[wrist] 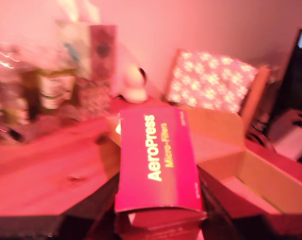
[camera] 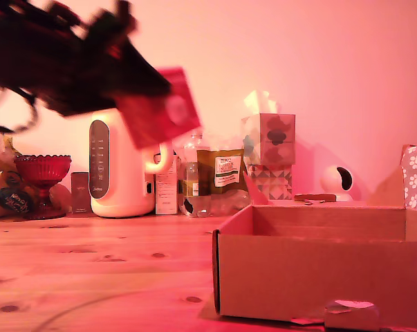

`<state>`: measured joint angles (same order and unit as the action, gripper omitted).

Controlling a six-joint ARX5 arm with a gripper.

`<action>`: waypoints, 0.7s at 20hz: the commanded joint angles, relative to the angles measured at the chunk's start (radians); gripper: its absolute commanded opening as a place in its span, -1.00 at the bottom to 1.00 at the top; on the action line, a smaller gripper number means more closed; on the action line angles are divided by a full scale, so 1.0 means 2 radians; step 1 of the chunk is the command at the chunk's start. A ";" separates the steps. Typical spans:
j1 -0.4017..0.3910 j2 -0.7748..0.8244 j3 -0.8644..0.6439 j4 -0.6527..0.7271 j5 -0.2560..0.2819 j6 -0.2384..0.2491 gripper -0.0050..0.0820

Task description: Pick the red carton of coffee filters and place it in the cardboard box

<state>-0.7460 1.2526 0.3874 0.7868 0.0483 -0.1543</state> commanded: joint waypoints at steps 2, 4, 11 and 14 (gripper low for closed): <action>-0.015 0.047 0.060 0.009 0.023 0.003 -0.43; -0.024 0.089 0.113 -0.030 0.041 0.003 -0.43; -0.043 0.216 0.305 -0.252 0.100 0.052 -0.43; -0.043 0.246 0.349 -0.300 0.121 0.052 -0.43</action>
<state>-0.8291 1.7374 1.0695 0.1875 0.2756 -0.0597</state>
